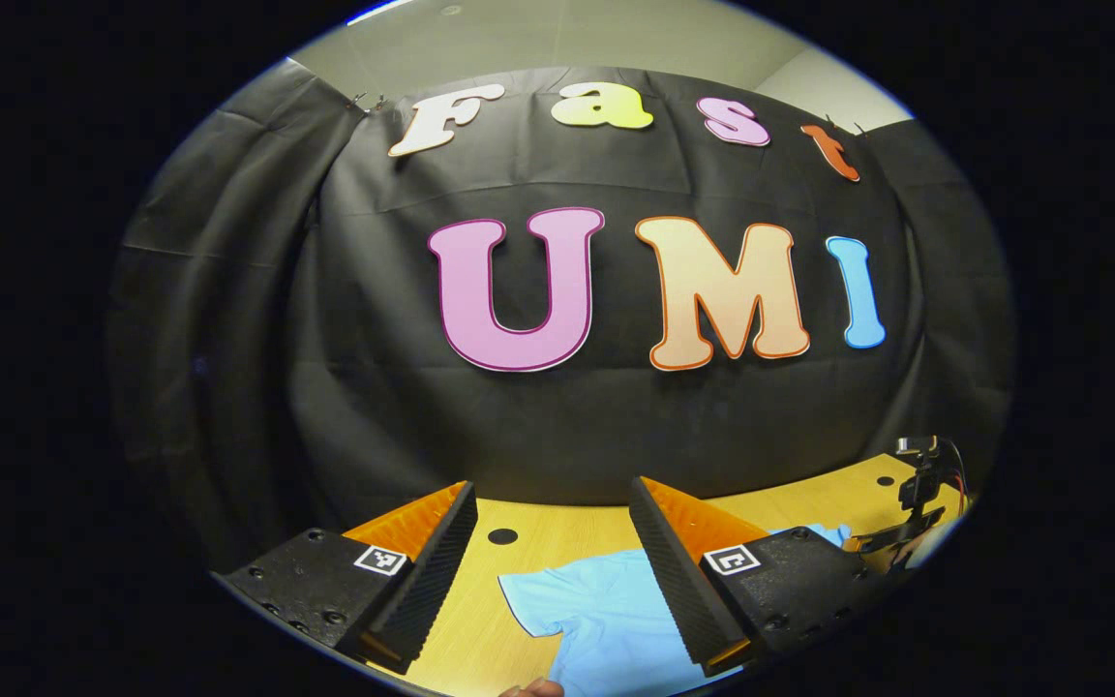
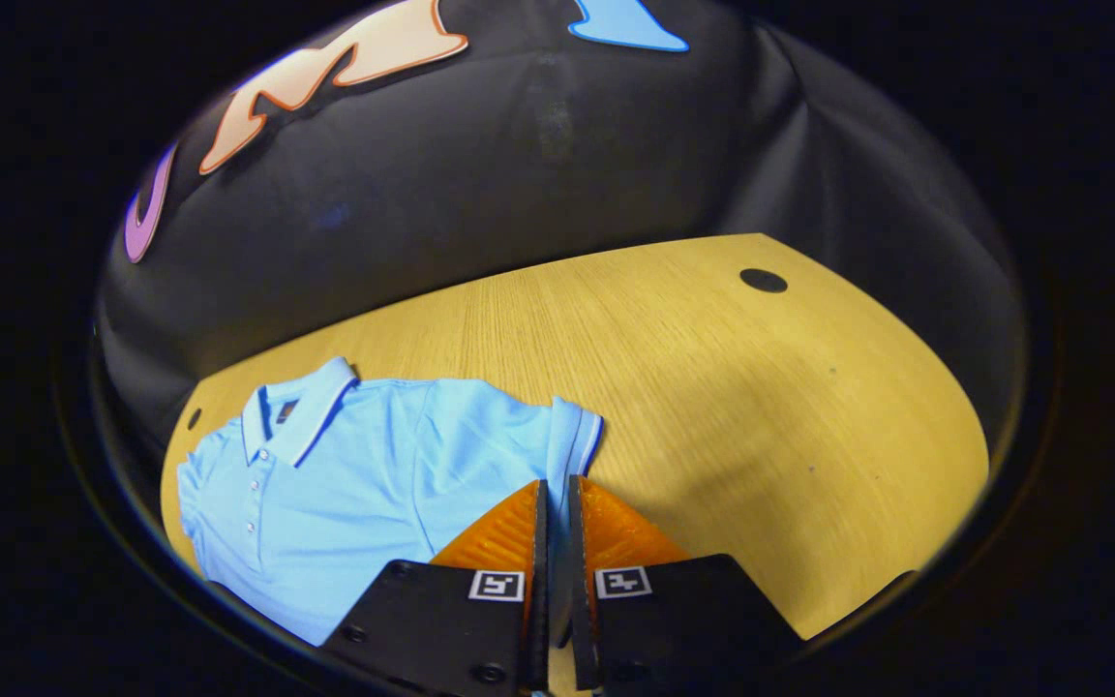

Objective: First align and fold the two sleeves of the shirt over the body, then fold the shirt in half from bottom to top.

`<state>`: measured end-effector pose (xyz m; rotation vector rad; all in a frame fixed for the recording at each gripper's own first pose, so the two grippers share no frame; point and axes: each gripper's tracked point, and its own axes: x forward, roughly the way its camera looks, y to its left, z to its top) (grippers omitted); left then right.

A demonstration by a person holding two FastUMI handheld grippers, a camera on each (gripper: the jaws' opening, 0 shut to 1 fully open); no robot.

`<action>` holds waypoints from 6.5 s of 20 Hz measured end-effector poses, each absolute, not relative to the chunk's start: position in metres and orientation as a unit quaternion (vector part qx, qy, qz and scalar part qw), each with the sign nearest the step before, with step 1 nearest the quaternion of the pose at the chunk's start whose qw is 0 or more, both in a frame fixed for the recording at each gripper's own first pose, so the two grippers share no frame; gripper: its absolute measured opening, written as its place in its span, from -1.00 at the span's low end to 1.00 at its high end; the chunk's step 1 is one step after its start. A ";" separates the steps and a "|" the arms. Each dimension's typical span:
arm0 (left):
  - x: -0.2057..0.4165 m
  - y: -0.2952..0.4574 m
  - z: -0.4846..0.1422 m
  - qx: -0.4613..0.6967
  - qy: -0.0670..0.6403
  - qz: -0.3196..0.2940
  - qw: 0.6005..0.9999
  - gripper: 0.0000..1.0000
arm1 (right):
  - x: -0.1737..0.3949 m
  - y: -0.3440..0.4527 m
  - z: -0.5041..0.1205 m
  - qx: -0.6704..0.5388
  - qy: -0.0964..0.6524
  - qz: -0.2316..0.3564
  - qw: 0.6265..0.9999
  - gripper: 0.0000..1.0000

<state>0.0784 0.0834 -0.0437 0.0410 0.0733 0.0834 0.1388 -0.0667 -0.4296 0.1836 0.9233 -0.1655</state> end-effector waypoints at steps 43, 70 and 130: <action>0.174 0.133 -0.359 -0.038 0.329 0.080 0.940 0.91 | 0.039 -0.011 -0.347 0.107 0.422 0.031 0.900 0.94; 0.189 -0.050 -0.320 -0.045 0.337 -0.122 0.933 -0.94 | 0.043 -0.023 -0.315 0.153 0.389 0.012 0.908 0.94; -0.217 0.032 -0.345 -0.116 0.415 -0.102 0.896 -1.00 | -0.276 0.017 -0.346 0.039 0.492 0.092 0.865 -0.94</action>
